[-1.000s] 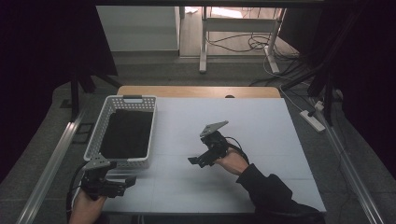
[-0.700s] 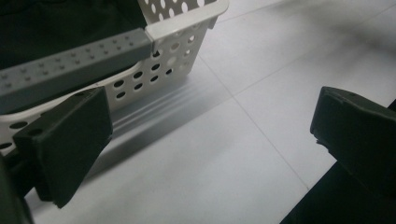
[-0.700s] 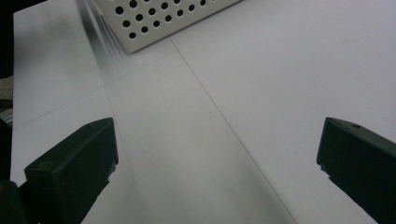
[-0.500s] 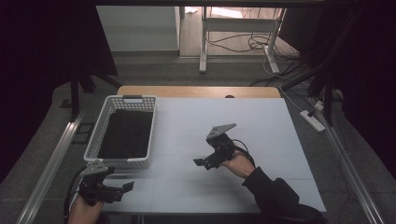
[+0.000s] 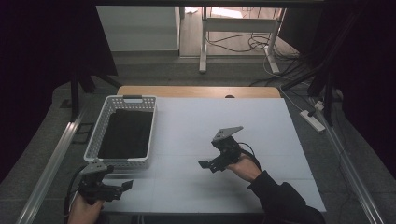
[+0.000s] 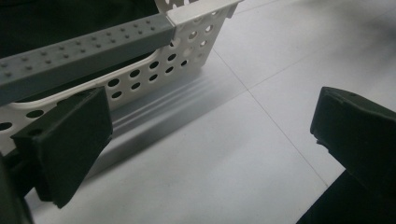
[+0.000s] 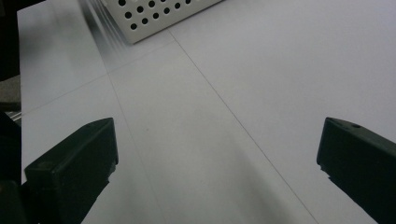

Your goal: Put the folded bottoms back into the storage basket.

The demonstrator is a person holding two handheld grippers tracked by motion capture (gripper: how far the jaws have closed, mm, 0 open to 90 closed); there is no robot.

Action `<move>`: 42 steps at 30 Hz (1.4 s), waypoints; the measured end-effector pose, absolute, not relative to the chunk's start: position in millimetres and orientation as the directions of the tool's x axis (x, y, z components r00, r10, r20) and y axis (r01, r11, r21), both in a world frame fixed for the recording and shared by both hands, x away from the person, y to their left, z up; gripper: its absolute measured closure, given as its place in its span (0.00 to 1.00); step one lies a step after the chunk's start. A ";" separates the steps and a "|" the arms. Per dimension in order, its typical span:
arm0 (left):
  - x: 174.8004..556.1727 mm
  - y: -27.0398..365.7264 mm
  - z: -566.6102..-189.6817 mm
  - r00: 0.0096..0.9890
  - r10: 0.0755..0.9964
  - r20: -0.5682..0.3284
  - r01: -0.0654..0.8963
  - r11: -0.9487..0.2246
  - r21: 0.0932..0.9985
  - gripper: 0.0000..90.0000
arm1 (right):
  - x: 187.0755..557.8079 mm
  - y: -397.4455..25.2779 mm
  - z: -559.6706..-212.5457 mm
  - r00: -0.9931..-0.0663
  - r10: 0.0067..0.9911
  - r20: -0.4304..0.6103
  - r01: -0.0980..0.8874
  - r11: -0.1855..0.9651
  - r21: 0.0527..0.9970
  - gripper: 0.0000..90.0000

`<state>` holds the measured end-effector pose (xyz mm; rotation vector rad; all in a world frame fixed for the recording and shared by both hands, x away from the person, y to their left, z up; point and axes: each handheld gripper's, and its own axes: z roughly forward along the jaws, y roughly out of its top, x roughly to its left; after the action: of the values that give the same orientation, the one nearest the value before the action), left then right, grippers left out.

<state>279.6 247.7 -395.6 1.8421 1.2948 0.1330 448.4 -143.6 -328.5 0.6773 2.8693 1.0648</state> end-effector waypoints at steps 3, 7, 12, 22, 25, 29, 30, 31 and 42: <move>279.9 247.9 -395.8 0.457 0.809 -0.370 0.722 -0.094 0.685 0.00 | 447.0 -146.7 -328.0 -0.904 0.404 0.141 0.398 0.673 0.624 0.00; 280.1 248.7 -396.1 0.458 0.805 -0.378 0.723 -0.089 0.685 0.00 | 445.0 -151.9 -326.1 -0.901 0.411 0.142 0.403 0.669 0.624 0.00; 280.4 247.6 -396.0 0.463 0.804 -0.372 0.722 -0.099 0.684 0.00 | 442.5 -159.3 -325.0 -0.891 0.429 0.145 0.421 0.666 0.616 0.00; 280.7 247.5 -396.0 0.463 0.803 -0.374 0.725 -0.101 0.681 0.00 | 436.6 -177.8 -321.6 -0.882 0.452 0.135 0.432 0.659 0.616 0.00; 280.8 246.4 -395.9 0.469 0.803 -0.368 0.724 -0.110 0.681 0.00 | 433.8 -183.5 -320.7 -0.878 0.460 0.135 0.438 0.654 0.617 0.00; 280.8 246.3 -395.9 0.469 0.803 -0.368 0.724 -0.111 0.681 0.00 | 430.5 -190.8 -319.6 -0.873 0.470 0.130 0.443 0.652 0.615 0.00; 280.8 246.5 -395.9 0.468 0.803 -0.369 0.724 -0.109 0.681 0.00 | 430.1 -192.7 -319.6 -0.873 0.470 0.126 0.441 0.652 0.617 0.00; 280.8 246.5 -395.9 0.468 0.803 -0.370 0.724 -0.108 0.681 0.00 | 429.7 -194.5 -319.3 -0.873 0.472 0.124 0.440 0.652 0.617 0.00; 281.2 246.2 -396.0 0.469 0.803 -0.367 0.726 -0.115 0.678 0.00 | 423.4 -212.1 -315.8 -0.861 0.497 0.108 0.450 0.646 0.616 0.00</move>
<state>281.2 246.2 -396.0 1.8649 1.2839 0.1133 423.4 -212.1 -315.8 0.8022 2.7862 1.0128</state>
